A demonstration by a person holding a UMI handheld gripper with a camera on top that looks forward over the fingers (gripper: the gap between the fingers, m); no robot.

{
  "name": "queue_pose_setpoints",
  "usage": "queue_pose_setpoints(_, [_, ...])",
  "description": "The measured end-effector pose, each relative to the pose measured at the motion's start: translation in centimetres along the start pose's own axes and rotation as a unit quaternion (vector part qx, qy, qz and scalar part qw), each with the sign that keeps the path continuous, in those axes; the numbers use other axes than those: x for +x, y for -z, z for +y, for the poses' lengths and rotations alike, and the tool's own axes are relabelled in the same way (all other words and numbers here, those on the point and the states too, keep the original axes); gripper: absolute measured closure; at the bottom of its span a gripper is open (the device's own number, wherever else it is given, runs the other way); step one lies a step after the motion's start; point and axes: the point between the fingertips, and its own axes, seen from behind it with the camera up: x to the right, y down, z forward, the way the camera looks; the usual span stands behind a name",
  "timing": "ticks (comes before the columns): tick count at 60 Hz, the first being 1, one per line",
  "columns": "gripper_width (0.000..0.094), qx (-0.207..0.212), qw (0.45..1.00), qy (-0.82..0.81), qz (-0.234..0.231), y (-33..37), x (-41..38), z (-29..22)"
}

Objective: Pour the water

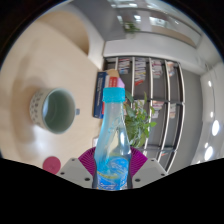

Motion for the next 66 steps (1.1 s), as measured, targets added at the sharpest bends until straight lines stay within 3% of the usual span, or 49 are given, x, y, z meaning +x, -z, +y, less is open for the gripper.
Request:
queue_pose_setpoints(7, [0.0542,0.037,0.973,-0.228,-0.024,1.8,2.7,-1.7])
queue_pose_setpoints(18, [0.052,0.073,0.852,-0.518,0.009,3.1,5.8,0.1])
queue_pose_setpoints(31, [0.0521,0.055,0.72,-0.691,0.029,1.4,2.2,5.4])
queue_pose_setpoints(53, [0.0521,-0.006,0.678,-0.735,0.003,-3.8,-8.8,11.1])
queue_pose_setpoints(54, [0.0473,-0.007,0.679,-0.735,0.001,-3.3,-8.7,11.0])
queue_pose_setpoints(55, [0.051,0.008,0.675,-0.737,0.016,-3.5,-8.6,10.9])
queue_pose_setpoints(66, [0.0498,0.006,0.67,-0.742,0.018,-2.6,-9.4,11.2])
